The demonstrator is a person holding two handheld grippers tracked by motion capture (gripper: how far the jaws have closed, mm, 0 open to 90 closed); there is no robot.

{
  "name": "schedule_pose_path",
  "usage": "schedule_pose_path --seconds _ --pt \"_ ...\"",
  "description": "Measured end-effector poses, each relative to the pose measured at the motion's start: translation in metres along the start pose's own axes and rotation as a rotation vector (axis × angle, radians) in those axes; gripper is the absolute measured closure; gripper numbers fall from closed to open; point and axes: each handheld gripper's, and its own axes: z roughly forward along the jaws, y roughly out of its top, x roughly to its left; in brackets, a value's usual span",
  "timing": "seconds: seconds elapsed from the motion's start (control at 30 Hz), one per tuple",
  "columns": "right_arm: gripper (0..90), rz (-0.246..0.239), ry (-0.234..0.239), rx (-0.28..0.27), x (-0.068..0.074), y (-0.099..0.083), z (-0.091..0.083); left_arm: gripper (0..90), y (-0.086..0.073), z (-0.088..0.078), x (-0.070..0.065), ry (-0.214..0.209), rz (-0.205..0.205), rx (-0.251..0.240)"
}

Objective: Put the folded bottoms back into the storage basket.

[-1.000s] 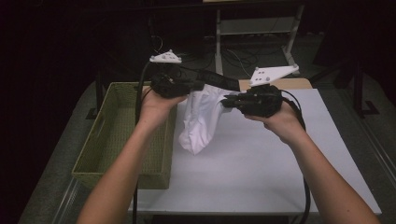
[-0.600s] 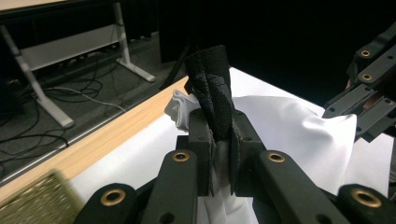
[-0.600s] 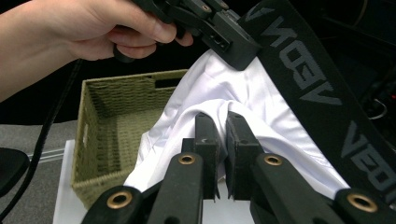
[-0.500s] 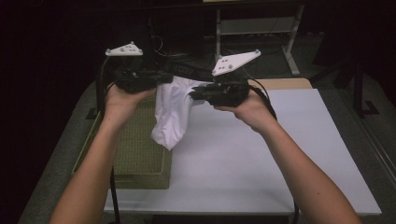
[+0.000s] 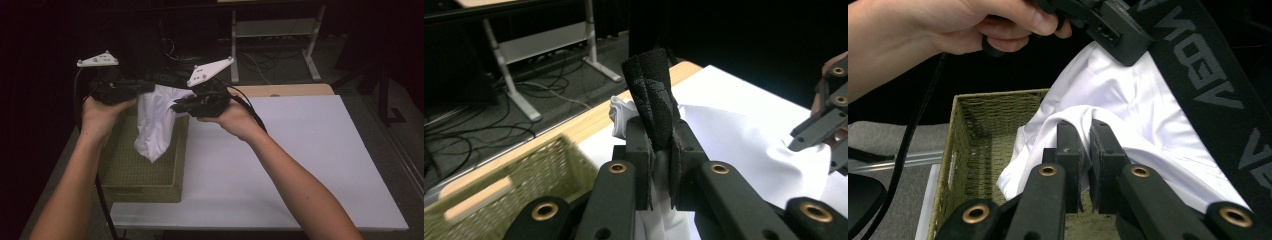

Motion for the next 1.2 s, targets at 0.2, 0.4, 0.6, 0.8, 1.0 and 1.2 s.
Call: schedule_pose_path --seconds 0.2,0.4,0.6,0.8,1.0,1.2 --pt "83.7 -0.009 0.024 0.017 0.006 0.000 0.026 80.8 -0.015 -0.009 0.014 0.030 -0.015 0.013" --pt "83.7 -0.007 0.055 0.034 0.012 -0.003 0.053 80.8 -0.032 -0.019 0.028 0.064 -0.033 0.030" --pt "83.7 0.003 0.082 0.051 0.018 -0.007 0.078 80.8 -0.050 -0.028 0.042 0.082 -0.050 0.038" --pt "83.6 0.001 0.101 0.089 0.024 -0.014 0.103 80.8 -0.072 -0.027 0.059 0.104 -0.075 0.060" --pt "83.6 -0.003 0.111 0.143 0.028 -0.025 0.124 80.7 -0.098 -0.018 0.074 0.118 -0.122 0.076" --pt "83.6 0.009 0.115 0.192 0.027 -0.042 0.136 80.6 -0.116 -0.004 0.080 0.132 -0.164 0.101"
